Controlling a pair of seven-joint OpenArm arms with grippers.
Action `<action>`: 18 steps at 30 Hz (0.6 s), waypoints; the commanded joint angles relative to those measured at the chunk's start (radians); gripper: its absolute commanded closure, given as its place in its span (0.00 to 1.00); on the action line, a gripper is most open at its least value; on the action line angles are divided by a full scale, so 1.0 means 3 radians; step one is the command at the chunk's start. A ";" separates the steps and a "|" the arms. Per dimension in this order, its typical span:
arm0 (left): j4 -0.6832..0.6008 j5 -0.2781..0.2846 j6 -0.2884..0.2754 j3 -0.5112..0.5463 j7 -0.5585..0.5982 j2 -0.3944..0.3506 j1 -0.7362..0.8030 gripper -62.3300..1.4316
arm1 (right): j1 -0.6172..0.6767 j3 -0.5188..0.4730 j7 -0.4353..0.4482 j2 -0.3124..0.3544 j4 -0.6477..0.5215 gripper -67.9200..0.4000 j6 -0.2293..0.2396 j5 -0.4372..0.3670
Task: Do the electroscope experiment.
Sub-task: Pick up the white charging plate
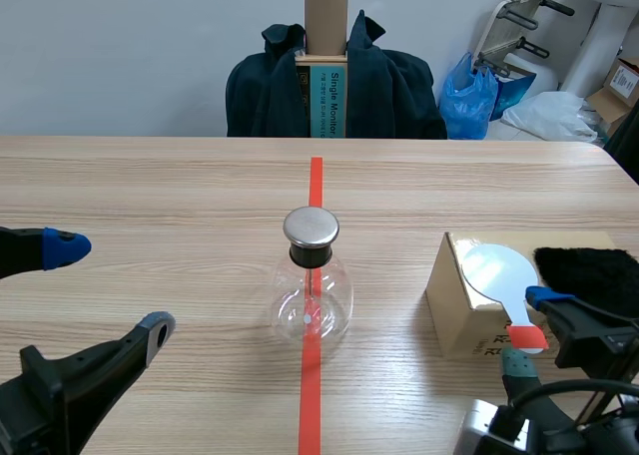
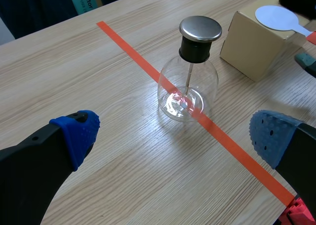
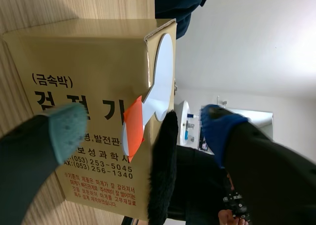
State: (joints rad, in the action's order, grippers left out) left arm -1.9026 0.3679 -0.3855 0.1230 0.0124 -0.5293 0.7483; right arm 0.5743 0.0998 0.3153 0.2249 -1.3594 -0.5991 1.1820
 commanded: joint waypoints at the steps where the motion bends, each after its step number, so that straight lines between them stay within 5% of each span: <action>1: -0.0042 0.0032 -0.0006 -0.0003 0.0069 -0.0001 -0.0011 0.00 | -0.0031 -0.0024 -0.0010 0.0046 -0.0078 0.47 -0.0048 -0.0011; 10: -0.0042 0.0032 -0.0006 -0.0003 0.0069 -0.0001 -0.0011 0.00 | -0.0031 -0.0031 -0.0009 0.0046 -0.0078 0.99 -0.0050 -0.0011; 18: -0.0042 0.0032 -0.0006 -0.0003 0.0069 -0.0001 -0.0011 0.00 | -0.0031 -0.0031 0.0014 0.0055 -0.0078 0.98 -0.0052 -0.0011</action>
State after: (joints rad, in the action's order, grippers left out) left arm -1.9026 0.3676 -0.3855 0.1230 0.0124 -0.5293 0.7483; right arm 0.5739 0.0998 0.3195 0.2249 -1.3594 -0.6090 1.1816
